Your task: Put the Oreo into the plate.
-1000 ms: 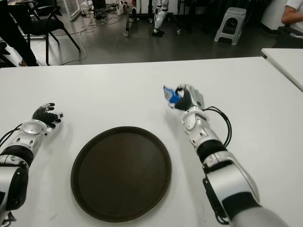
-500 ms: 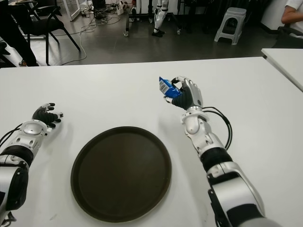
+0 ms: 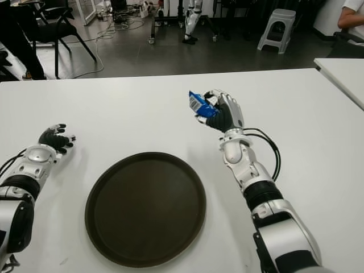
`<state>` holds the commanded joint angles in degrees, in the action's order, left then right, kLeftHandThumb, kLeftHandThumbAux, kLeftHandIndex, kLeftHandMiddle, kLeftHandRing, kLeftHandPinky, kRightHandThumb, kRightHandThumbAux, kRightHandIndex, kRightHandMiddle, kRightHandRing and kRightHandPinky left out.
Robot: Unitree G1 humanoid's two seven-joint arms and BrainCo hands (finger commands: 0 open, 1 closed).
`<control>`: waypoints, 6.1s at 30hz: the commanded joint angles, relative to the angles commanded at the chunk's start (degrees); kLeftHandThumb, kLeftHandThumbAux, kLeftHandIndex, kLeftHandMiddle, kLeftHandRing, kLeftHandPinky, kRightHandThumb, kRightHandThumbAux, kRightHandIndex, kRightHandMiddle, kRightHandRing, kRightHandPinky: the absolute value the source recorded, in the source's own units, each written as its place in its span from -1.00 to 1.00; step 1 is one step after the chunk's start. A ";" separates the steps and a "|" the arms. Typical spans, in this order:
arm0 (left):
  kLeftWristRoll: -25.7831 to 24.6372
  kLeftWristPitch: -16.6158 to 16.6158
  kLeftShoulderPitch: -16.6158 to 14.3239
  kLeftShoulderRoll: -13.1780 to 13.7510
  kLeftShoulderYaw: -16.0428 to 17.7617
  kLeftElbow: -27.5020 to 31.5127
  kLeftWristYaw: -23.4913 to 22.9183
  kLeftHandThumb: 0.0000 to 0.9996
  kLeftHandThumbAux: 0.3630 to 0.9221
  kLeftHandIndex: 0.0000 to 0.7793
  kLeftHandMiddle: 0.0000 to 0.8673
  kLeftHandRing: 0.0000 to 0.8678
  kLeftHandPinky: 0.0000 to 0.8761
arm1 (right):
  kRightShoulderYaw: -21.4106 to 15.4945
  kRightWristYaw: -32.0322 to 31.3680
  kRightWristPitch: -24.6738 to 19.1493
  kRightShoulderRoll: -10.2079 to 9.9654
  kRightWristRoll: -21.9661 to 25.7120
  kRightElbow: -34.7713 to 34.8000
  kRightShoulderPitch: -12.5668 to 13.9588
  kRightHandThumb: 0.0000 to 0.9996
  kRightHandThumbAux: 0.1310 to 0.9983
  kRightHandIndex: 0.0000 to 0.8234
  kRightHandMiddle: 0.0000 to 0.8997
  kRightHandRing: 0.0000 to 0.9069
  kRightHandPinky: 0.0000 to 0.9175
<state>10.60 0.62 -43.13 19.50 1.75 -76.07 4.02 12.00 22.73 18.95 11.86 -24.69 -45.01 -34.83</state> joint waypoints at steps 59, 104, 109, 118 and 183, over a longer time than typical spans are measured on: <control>0.33 -0.39 -0.40 -0.08 -1.09 0.41 -0.13 -0.58 0.47 -0.77 -0.74 -0.67 -0.58 | 2.46 -23.86 12.49 -7.36 9.56 10.51 6.79 0.30 0.39 0.13 0.77 0.77 0.75; 0.28 -0.69 -0.43 -0.23 -1.07 0.23 0.12 -0.61 0.46 -0.70 -0.69 -0.61 -0.57 | 13.53 -43.40 0.07 -8.57 7.63 25.38 11.47 0.39 0.38 0.06 0.74 0.76 0.73; 0.55 -0.46 -0.41 -0.21 -1.36 0.23 0.08 -0.62 0.48 -0.72 -0.69 -0.62 -0.60 | 14.52 -43.85 0.86 -7.88 6.40 25.96 11.73 0.38 0.39 0.06 0.73 0.74 0.70; 1.07 -0.45 -0.45 -0.18 -1.93 0.28 -0.10 -0.72 0.49 -0.76 -0.68 -0.63 -0.63 | 15.63 -46.81 1.48 -6.84 7.14 24.99 11.42 0.38 0.39 0.06 0.72 0.73 0.69; 0.25 -0.57 -0.62 -0.31 -0.99 0.40 -1.24 -0.59 0.58 -0.82 -0.76 -0.67 -0.64 | 14.15 -35.11 4.11 -5.08 -0.93 22.49 11.60 0.38 0.39 0.06 0.75 0.73 0.67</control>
<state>10.85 0.05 -43.75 19.19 0.76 -75.67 2.79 26.15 -12.38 23.06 6.78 -25.62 -22.51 -23.22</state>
